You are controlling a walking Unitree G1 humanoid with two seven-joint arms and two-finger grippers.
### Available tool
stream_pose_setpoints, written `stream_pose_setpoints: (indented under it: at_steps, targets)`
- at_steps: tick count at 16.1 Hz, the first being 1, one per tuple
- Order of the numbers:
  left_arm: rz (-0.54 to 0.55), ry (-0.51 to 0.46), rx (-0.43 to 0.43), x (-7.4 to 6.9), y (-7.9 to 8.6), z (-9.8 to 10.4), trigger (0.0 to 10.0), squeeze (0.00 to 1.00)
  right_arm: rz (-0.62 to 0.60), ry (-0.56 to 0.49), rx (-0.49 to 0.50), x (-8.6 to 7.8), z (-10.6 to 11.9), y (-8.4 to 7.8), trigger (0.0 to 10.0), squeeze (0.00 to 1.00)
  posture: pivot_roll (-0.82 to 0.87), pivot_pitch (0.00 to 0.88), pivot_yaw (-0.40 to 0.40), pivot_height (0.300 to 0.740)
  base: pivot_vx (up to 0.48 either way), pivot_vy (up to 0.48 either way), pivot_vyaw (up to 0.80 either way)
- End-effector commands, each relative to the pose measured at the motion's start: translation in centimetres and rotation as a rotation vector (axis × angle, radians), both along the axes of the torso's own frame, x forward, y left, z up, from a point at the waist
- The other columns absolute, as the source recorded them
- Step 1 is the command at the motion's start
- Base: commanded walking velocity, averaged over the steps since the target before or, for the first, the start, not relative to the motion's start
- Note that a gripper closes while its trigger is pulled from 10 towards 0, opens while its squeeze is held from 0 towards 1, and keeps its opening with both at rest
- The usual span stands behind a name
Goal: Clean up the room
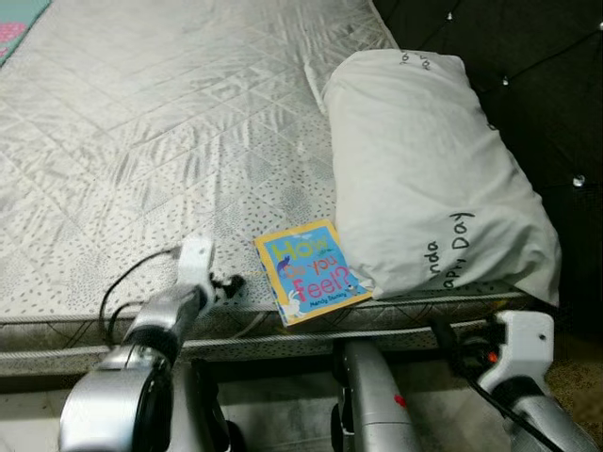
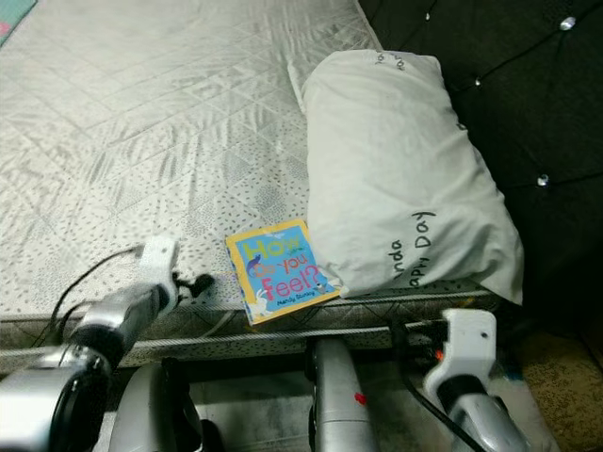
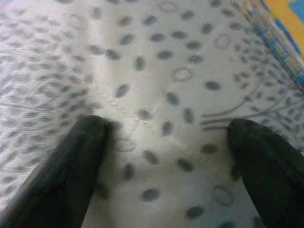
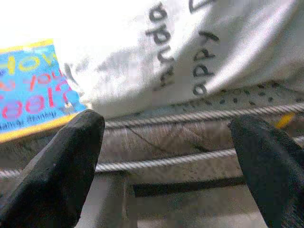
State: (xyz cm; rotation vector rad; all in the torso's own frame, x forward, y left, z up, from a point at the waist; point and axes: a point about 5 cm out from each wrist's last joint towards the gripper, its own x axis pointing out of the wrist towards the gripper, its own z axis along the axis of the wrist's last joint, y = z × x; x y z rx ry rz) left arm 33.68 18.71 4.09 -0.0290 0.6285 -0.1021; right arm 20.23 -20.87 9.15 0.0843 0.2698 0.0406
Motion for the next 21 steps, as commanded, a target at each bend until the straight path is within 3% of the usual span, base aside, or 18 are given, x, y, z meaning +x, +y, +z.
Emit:
stream_pose_setpoints:
  at_steps: [1,3,4,6,9,11,16,21]
  targets:
    - [0.055,0.044,0.01,-1.8,1.3,-1.6,10.0,1.0,0.0,0.001,-0.007,0.3,-0.3,0.0,10.0,0.0,-0.22,0.063,-0.003,0.541,0.0,0.0,0.0]
    - [0.112,-0.045,0.028,-3.2,2.2,-1.2,10.0,1.0,-0.001,-0.018,0.003,1.6,-0.5,0.2,10.0,0.0,-0.19,0.033,0.004,0.541,0.0,0.0,0.0]
    - [0.136,-0.139,0.04,-5.0,2.2,-0.1,10.0,1.0,-0.021,-0.033,0.009,2.6,-0.5,0.5,10.0,0.0,-0.17,0.012,0.01,0.541,0.0,0.0,0.0]
    - [0.104,-0.258,0.055,-7.0,1.3,1.6,10.0,1.0,-0.051,-0.01,0.05,3.9,-0.8,1.3,10.0,0.0,-0.14,0.0,0.015,0.541,0.0,0.0,0.0]
    - [0.043,-0.358,0.112,-9.0,0.7,2.7,10.0,1.0,-0.062,-0.026,0.075,6.0,-0.3,3.1,10.0,0.0,-0.11,0.0,0.021,0.541,0.0,0.0,0.0]
    - [0.041,-0.335,0.096,-10.1,0.0,2.7,10.0,1.0,-0.035,-0.088,0.102,7.5,0.6,4.1,10.0,0.0,-0.1,0.0,0.019,0.541,0.0,0.0,0.0]
    - [0.022,-0.402,0.041,-9.5,-2.0,4.1,10.0,1.0,-0.081,-0.137,0.13,10.1,1.6,3.9,10.0,0.0,-0.09,0.0,0.015,0.588,0.0,0.0,0.0]
    - [0.029,-0.409,0.028,-8.9,-2.4,4.3,10.0,1.0,-0.107,-0.173,0.151,11.5,2.0,4.0,10.0,0.0,-0.08,0.0,0.017,0.644,0.0,0.0,0.0]
